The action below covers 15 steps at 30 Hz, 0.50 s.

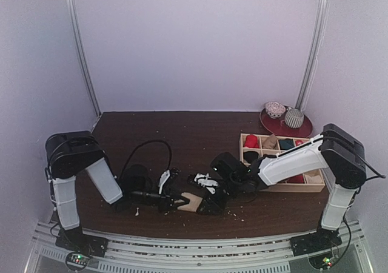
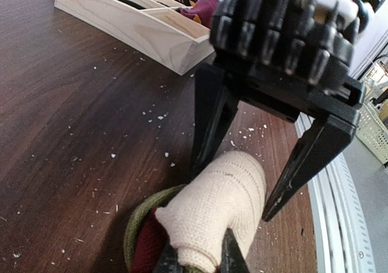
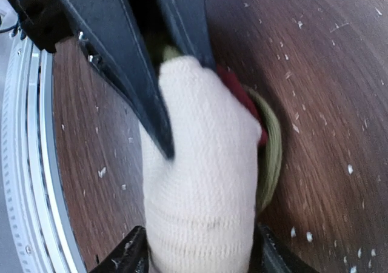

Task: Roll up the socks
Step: Roll the sock at the center of the board.

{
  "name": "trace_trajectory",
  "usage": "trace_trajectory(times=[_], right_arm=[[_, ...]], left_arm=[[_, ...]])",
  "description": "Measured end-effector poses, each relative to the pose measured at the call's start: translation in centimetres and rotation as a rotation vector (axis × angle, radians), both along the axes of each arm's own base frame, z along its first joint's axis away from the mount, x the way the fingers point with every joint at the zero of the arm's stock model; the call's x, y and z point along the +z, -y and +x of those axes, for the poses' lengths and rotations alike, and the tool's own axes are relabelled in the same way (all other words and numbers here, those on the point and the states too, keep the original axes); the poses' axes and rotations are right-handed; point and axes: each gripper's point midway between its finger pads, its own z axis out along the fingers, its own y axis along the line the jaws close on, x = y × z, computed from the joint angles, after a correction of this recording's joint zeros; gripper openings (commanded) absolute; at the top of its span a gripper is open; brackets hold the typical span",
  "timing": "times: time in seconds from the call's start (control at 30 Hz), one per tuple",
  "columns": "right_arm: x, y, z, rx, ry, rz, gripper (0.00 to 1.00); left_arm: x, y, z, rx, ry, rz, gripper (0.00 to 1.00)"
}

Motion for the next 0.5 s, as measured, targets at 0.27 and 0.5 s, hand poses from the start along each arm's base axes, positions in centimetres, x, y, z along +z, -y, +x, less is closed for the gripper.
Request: trace_trajectory(times=[0.27,0.5], right_arm=[[3.7,0.0,0.5,0.017,0.015,0.010,0.71],[2.5,-0.8,0.9,0.042,-0.050,0.000,0.70]], left_arm=[[-0.1,-0.2,0.1,0.025,-0.020,-0.006,0.00],[-0.1,-0.2,0.1,0.031,-0.017,-0.006,0.00]])
